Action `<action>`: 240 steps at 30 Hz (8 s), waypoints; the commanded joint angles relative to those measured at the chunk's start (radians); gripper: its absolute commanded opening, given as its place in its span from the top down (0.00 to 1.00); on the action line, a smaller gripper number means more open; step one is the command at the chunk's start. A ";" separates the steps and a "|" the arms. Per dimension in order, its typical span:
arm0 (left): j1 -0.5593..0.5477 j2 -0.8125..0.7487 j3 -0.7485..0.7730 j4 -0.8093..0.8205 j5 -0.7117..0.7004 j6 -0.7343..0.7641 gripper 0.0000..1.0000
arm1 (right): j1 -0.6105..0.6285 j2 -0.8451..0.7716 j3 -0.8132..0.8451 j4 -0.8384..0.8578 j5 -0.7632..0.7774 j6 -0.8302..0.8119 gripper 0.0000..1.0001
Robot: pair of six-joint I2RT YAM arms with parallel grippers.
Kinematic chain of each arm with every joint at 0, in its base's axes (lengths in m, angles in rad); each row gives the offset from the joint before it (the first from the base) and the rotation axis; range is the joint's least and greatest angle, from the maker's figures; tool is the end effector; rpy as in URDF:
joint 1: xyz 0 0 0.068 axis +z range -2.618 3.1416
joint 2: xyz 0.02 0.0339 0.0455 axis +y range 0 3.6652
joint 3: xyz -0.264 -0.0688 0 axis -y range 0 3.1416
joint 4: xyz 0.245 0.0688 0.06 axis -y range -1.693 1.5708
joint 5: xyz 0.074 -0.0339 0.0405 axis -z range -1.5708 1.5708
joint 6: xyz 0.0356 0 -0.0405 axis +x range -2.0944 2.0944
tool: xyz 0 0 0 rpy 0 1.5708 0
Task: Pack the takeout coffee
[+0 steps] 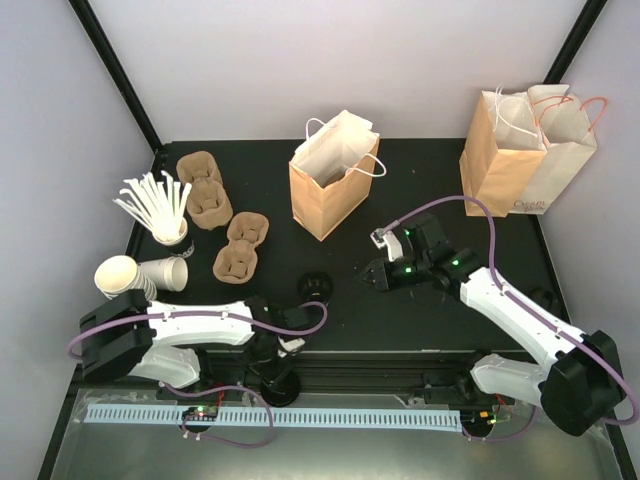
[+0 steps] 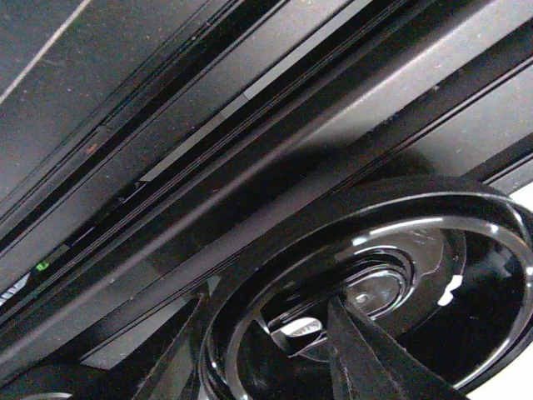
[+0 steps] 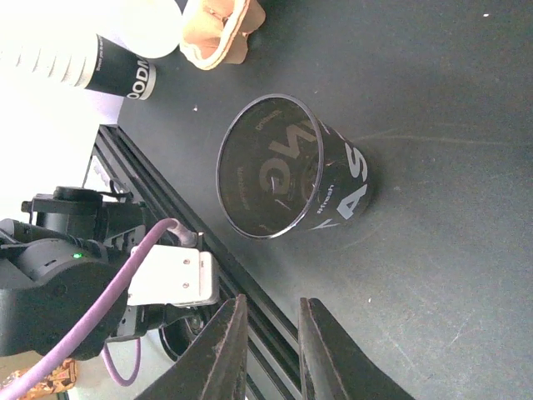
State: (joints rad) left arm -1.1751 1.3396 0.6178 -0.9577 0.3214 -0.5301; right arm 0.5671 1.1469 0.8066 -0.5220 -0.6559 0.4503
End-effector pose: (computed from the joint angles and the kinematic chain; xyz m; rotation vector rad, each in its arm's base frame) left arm 0.0557 -0.1625 0.1465 -0.8711 -2.6853 0.1855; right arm 0.1814 0.1413 0.2513 -0.4721 2.5426 1.2246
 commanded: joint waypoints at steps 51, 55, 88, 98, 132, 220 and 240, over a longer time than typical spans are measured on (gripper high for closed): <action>0.501 -0.517 -0.155 1.003 0.658 -0.556 0.90 | 0.095 -0.319 -0.107 0.377 0.241 0.049 0.00; 0.517 -0.511 -0.150 1.087 0.690 -0.622 0.90 | 0.095 -0.412 -0.190 0.497 0.264 0.025 0.00; 0.556 -0.442 -0.135 1.423 0.813 -0.874 0.88 | 0.335 -0.456 -0.331 0.876 0.096 -0.643 0.00; 0.572 -0.354 -0.079 1.511 0.853 -0.875 0.88 | 0.336 -0.470 -0.331 0.866 0.089 -0.576 0.00; 0.630 -0.204 -0.012 1.716 0.961 -0.914 0.87 | 0.338 -0.354 -0.245 0.921 0.181 -0.460 0.00; 0.469 -0.485 0.045 0.470 0.144 -0.048 0.58 | 0.477 -0.250 -0.060 -0.476 0.578 0.364 0.01; 0.519 -0.618 0.089 0.353 -0.065 0.040 0.15 | 0.620 0.163 0.084 -0.625 0.603 0.615 0.00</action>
State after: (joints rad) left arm -0.6666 0.7033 0.6659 -0.5842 0.2718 -0.5213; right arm 1.1606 1.2701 0.8665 -1.1633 -0.0517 1.0222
